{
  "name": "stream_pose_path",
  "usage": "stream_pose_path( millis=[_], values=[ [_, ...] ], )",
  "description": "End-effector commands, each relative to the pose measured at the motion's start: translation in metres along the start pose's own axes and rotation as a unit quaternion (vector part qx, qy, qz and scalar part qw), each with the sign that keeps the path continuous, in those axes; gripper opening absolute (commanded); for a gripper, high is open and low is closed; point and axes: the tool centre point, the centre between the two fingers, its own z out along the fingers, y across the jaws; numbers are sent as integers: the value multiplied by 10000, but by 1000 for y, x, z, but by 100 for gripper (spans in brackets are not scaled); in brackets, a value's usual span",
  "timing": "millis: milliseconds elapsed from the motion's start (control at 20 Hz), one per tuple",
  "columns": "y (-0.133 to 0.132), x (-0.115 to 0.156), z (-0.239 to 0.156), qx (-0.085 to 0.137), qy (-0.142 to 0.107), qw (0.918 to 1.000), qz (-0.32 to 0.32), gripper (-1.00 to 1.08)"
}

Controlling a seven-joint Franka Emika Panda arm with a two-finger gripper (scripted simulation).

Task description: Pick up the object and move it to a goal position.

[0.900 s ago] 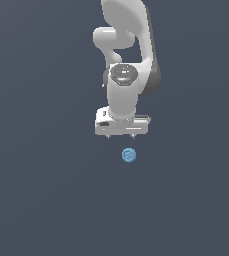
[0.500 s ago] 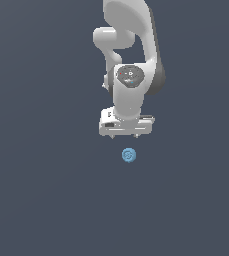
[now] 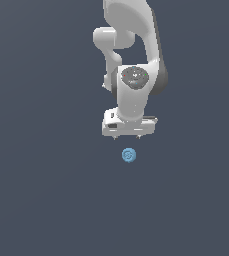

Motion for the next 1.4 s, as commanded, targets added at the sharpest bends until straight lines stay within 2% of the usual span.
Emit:
stream_pose_path(
  millis=[0, 400, 850, 1350],
  values=[
    [-1, 1, 3, 0, 10, 10000, 81, 100],
    [-7, 11, 22, -4, 97, 9978, 651, 100],
    [-16, 23, 50, -15, 233, 9888, 1474, 100],
    [-19, 28, 61, -20, 292, 9833, 1795, 100]
  ],
)
